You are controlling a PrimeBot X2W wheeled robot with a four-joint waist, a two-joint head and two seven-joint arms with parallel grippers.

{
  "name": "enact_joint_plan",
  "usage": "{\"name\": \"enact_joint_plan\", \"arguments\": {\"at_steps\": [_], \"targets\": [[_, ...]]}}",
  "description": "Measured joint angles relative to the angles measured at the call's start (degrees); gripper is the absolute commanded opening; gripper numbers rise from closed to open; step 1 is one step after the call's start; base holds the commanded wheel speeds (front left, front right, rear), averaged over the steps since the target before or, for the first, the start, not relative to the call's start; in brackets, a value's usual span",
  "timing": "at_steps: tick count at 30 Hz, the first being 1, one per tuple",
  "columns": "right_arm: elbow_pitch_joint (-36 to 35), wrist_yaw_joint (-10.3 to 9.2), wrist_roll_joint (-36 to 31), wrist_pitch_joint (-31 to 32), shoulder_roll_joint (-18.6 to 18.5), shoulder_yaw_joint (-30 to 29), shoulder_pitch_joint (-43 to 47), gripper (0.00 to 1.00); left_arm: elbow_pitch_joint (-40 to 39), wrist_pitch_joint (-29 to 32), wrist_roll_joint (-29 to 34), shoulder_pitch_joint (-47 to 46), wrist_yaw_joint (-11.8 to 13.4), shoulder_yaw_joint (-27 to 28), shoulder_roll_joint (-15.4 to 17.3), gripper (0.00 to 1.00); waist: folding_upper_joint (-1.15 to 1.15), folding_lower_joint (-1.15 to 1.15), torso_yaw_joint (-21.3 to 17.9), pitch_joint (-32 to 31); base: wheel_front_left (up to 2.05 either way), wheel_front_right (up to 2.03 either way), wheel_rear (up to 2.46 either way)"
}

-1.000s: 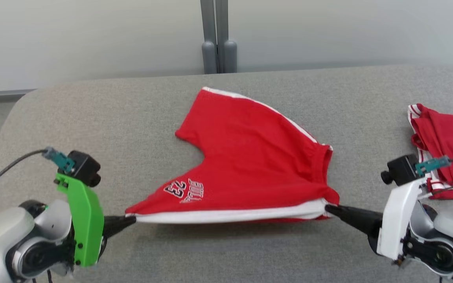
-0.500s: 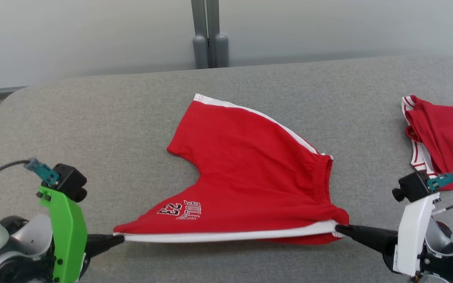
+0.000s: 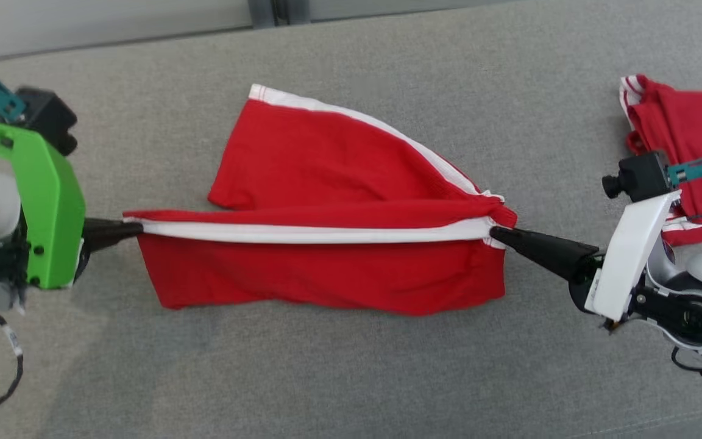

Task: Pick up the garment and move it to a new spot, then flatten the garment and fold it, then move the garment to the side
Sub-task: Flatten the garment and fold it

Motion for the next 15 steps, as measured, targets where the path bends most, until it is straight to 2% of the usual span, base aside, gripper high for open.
{"name": "enact_joint_plan", "arguments": {"at_steps": [15], "targets": [[1.1, 0.0, -2.1, -1.4, 5.2, -4.3, -5.8, 0.0, 13.3, 7.2, 6.4, -15.7, -0.5, 1.9, -7.1, 0.0, 0.0, 0.0, -5.4, 13.4, 0.0, 0.0, 0.0]]}}
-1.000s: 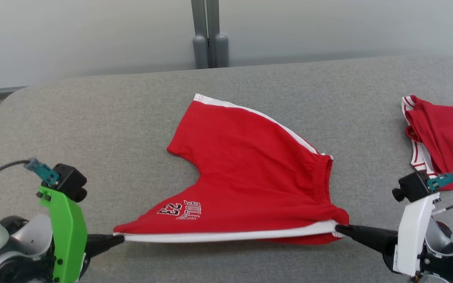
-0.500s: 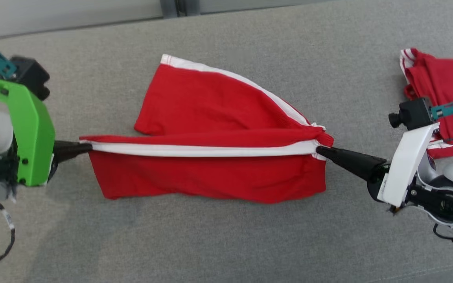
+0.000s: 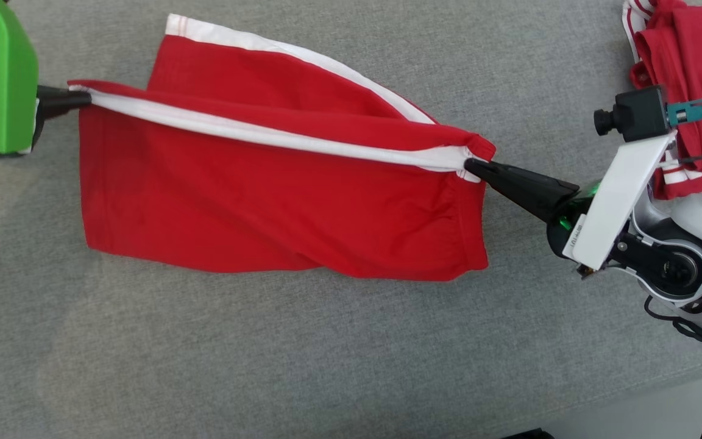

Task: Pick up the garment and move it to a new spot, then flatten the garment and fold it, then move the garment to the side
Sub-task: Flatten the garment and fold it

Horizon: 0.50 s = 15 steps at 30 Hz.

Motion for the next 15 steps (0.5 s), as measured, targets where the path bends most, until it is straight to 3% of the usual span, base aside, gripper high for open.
{"name": "enact_joint_plan", "arguments": {"at_steps": [15], "targets": [[-0.1, 0.0, -1.9, -1.9, 1.6, -3.1, -2.0, 0.0, 9.2, -0.2, 5.4, -8.0, -2.6, -0.1, -6.0, 0.0, 0.0, 0.0, -5.4, 6.9, 0.0, 0.0, 0.0]]}}
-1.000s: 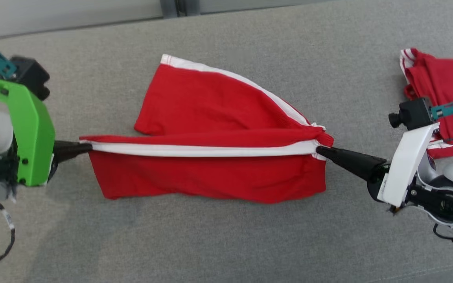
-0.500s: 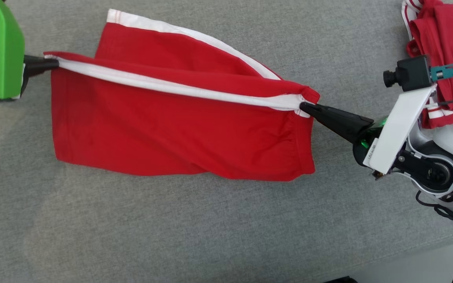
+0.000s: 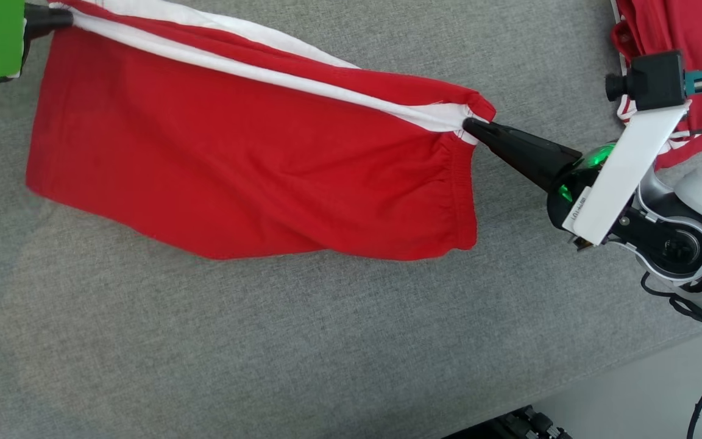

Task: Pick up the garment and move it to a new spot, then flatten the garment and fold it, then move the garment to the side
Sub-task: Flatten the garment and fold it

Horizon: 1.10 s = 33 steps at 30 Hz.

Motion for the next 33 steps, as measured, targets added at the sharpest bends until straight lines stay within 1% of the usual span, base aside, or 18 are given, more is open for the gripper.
{"name": "enact_joint_plan", "arguments": {"at_steps": [1, 3, 4, 5, 6, 7, 10, 13, 17, 22, 26, 29, 33], "targets": [[0.0, 0.0, -0.1, 0.0, 0.1, -0.1, -0.1, 0.0, 0.5, -0.2, 0.1, -0.2, -0.2, 0.0, -0.4, 0.0, 0.0, 0.0, -0.2, 0.2, 0.0, 0.0, 0.0], [0.1, 0.0, -0.3, -0.1, 0.5, 0.0, -0.4, 0.14, 2.1, -0.8, 0.7, -0.6, -0.7, -0.1, -1.1, 0.0, 0.0, 0.0, -0.5, 0.6, 0.0, 0.0, 0.0], [0.2, 0.0, -0.5, -0.1, 0.7, 0.0, -0.5, 0.32, 2.8, -1.3, 1.2, -0.7, -1.0, -0.1, -1.5, 0.0, 0.0, 0.0, -0.6, 0.7, 0.0, 0.0, 0.0], [0.2, 0.0, -0.5, -0.1, 1.0, 0.0, -0.5, 0.4, 3.4, -1.6, 1.5, -0.7, -1.2, -0.2, -1.7, 0.0, 0.0, 0.0, -0.6, 0.7, 0.0, 0.0, 0.0], [0.4, 0.0, -0.5, 0.1, 1.2, 0.1, -0.5, 0.8, 4.1, -1.9, 1.8, -0.7, -1.5, -0.4, -2.0, 0.62, 0.0, 0.0, -0.7, 0.7, 0.0, 0.0, 0.0], [0.7, 0.0, -0.6, 0.2, 1.5, 0.2, -0.5, 1.0, 4.8, -2.0, 2.0, -0.7, -1.9, -0.6, -2.2, 1.0, 0.0, 0.0, -0.7, 0.6, 0.0, 0.0, 0.0], [1.2, 0.0, -0.5, 0.7, 1.9, 0.5, -0.5, 1.0, 6.5, -2.5, 2.0, -0.2, -2.6, -0.9, -2.7, 1.0, 0.0, 0.0, -0.6, -0.1, 0.0, 0.0, 0.0], [2.8, -0.01, -1.8, 1.7, 1.4, 1.7, -0.4, 1.0, 7.8, -3.2, 1.0, 1.0, -3.2, -0.8, -3.1, 1.0, 0.0, 0.0, -0.6, -1.2, 0.0, 0.0, 0.0], [3.2, 0.0, -1.2, 1.9, 1.3, 1.9, 0.7, 1.0, 9.1, -3.6, 0.3, 2.8, -4.0, -1.1, -3.2, 1.0, 0.0, 0.0, -0.5, -3.0, 0.0, 0.0, 0.0], [2.8, 0.0, 0.5, 0.2, -0.5, 1.0, 3.7, 1.0, 9.5, -2.9, -1.4, 6.0, -4.6, -1.5, -1.6, 1.0, 0.0, 0.0, -0.6, -5.4, 0.0, 0.0, 0.0], [1.7, 0.0, 1.8, -2.5, -2.8, -0.5, 6.6, 1.0, 9.5, -2.6, -3.1, 9.1, -4.6, -1.6, -0.5, 1.0, 0.0, 0.0, -1.3, -6.5, 0.0, 0.0, 0.0], [0.8, 0.0, 2.3, -4.1, -4.2, -1.4, 8.4, 1.0, 9.4, -2.9, -4.4, 10.8, -4.6, -1.6, -0.2, 1.0, 0.0, 0.0, -2.2, -6.6, 0.0, 0.0, 0.0], [0.0, 0.0, 2.9, -6.0, -5.5, -2.3, 10.5, 1.0, 8.7, -2.3, -6.2, 12.2, -4.6, -1.4, -0.5, 1.0, 0.0, 0.0, -3.2, -6.6, 0.0, 0.0, 0.0]]}}
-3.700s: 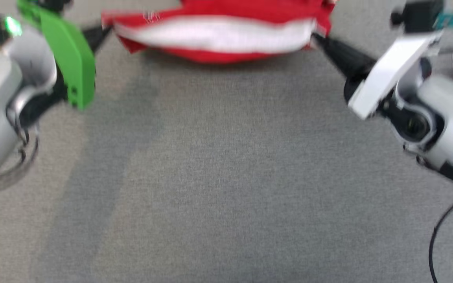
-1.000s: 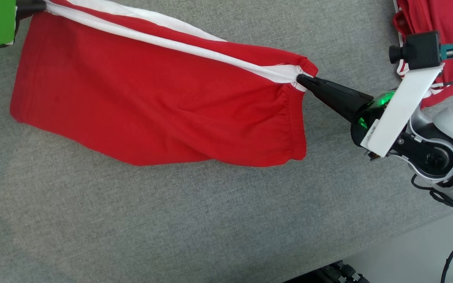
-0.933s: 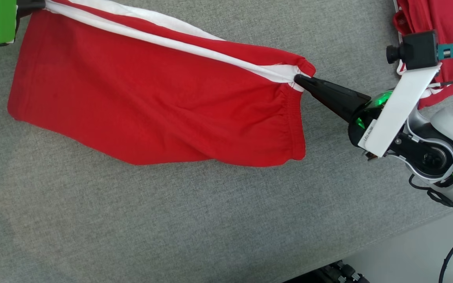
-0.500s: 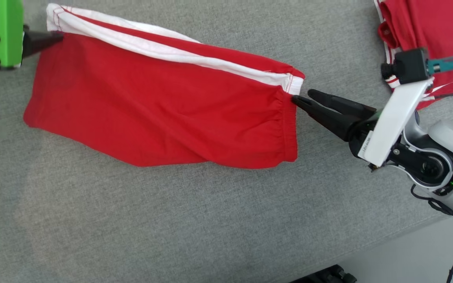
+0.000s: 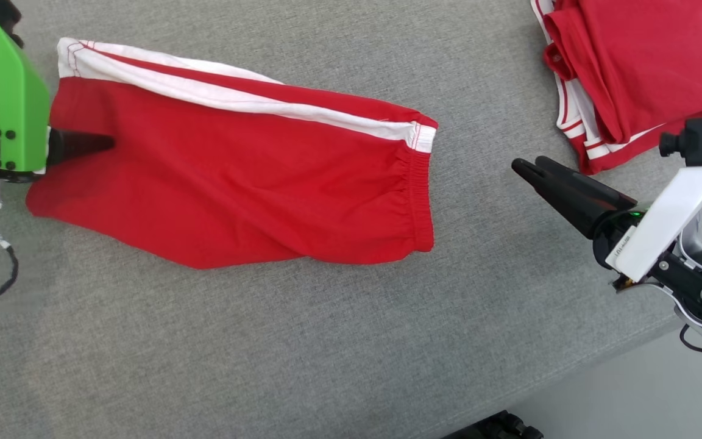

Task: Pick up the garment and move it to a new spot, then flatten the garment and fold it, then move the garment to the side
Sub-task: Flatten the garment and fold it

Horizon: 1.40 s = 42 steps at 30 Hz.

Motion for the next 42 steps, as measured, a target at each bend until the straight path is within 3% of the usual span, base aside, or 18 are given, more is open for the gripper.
{"name": "enact_joint_plan", "arguments": {"at_steps": [4, 5, 6, 7, 23, 35, 42], "targets": [[-0.5, 0.0, 0.1, -0.9, -0.1, -0.4, 1.3, 1.0, -0.7, 0.4, -0.9, 0.6, 0.3, 0.0, -0.8, 0.96, 0.0, 0.0, -0.6, -0.4, 0.0, 0.0, 0.0], [-0.6, 0.0, 0.1, -1.2, 0.0, -0.4, 1.6, 1.0, -0.7, 0.4, -0.9, 0.6, 0.3, 0.0, -0.8, 0.73, 0.0, 0.0, -0.7, -0.4, 0.0, 0.0, 0.0], [-0.7, 0.0, 0.1, -1.3, 0.1, -0.4, 1.9, 1.0, -0.7, 0.4, -0.9, 0.7, 0.3, 0.0, -0.8, 0.16, 0.0, 0.0, -0.8, -0.5, 0.0, 0.0, 0.0], [-0.7, 0.0, 0.1, -1.3, 0.4, -0.4, 2.0, 1.0, -0.6, 0.3, -0.9, 0.8, 0.3, 0.1, -0.8, 0.0, 0.0, 0.0, -0.9, -0.6, 0.0, 0.0, 0.0], [1.8, 0.0, 0.3, -0.9, 2.0, -0.4, 5.4, 1.0, -2.0, 1.4, -2.8, 6.2, 0.6, -1.2, 0.1, 0.0, 0.0, 0.0, 2.1, -6.6, 0.0, 0.0, 0.0], [2.4, 0.0, 2.6, -2.4, 2.3, -1.8, 11.4, 1.0, -8.8, -0.1, -8.6, 16.2, 3.2, -1.7, 1.1, 0.0, 0.0, 0.0, 6.6, -12.8, 0.0, 0.0, 0.0], [2.1, -0.01, 3.6, -3.3, 1.6, -3.3, 15.3, 1.0, -11.2, -2.3, -12.9, 20.0, 3.4, 0.1, 1.4, 0.0, 0.0, 0.0, 8.3, -15.9, 0.0, 0.0, 0.0]]}}
